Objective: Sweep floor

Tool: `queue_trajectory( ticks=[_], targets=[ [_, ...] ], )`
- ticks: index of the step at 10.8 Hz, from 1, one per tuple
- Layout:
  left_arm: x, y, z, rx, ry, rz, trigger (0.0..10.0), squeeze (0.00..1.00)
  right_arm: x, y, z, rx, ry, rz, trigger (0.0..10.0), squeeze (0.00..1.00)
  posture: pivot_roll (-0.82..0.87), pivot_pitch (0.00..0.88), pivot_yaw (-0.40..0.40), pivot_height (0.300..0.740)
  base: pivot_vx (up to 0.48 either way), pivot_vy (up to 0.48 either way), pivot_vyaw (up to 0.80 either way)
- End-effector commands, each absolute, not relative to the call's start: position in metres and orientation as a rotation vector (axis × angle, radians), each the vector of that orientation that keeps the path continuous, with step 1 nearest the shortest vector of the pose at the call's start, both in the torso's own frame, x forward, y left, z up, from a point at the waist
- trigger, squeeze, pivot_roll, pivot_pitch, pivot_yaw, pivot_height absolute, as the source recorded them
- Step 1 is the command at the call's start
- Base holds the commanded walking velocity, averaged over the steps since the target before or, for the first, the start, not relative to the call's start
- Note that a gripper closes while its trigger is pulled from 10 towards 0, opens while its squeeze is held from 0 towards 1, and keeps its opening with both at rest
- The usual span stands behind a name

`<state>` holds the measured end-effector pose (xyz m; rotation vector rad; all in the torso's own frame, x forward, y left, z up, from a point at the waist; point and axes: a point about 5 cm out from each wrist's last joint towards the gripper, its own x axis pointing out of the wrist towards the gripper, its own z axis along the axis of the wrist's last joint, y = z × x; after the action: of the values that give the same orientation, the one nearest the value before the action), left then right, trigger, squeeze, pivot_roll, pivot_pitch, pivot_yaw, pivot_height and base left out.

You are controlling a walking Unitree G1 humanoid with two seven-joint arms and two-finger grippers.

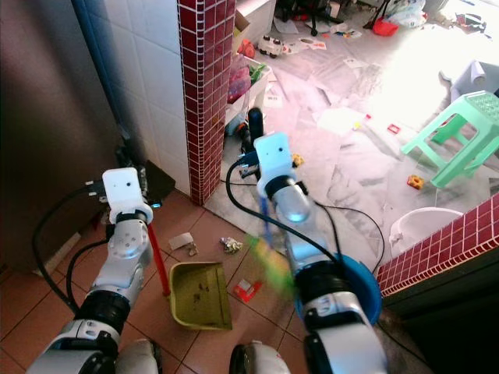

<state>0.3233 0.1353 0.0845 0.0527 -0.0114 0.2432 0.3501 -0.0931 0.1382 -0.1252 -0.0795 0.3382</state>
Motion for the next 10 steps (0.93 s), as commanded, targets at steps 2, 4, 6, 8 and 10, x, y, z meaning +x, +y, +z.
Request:
queue_trajectory(
  ticks=[2,4,6,8,10],
  targets=[
    [0.321,0.13,0.083,0.047,0.014,0.231,10.0,0.0,0.351,-0.098,0.128,-0.048,0.019,0.289,10.0,0.0,-0.05,0.069,-0.103,0.74,0.0,0.0,0.0],
    [0.32,0.129,0.083,0.052,0.022,0.232,10.0,0.0,0.352,-0.093,0.122,0.076,0.101,0.232,10.0,0.0,-0.05,0.068,-0.109,0.74,0.0,0.0,0.0],
    [0.32,0.128,0.083,0.032,0.035,0.232,10.0,0.0,0.354,-0.085,0.127,0.161,0.117,0.221,10.0,0.0,-0.05,0.065,-0.11,0.74,0.0,0.0,0.0],
    [0.32,0.125,0.083,0.036,0.034,0.21,10.0,0.0,0.357,-0.079,0.146,0.345,0.067,0.231,10.0,0.0,-0.04,0.055,-0.111,0.74,0.0,0.0,0.0],
    [0.32,0.122,0.082,0.029,0.038,0.184,10.0,0.0,0.359,-0.083,0.171,0.46,-0.045,0.267,10.0,0.0,-0.05,0.048,-0.108,0.74,0.0,0.0,0.0]
  ],
)
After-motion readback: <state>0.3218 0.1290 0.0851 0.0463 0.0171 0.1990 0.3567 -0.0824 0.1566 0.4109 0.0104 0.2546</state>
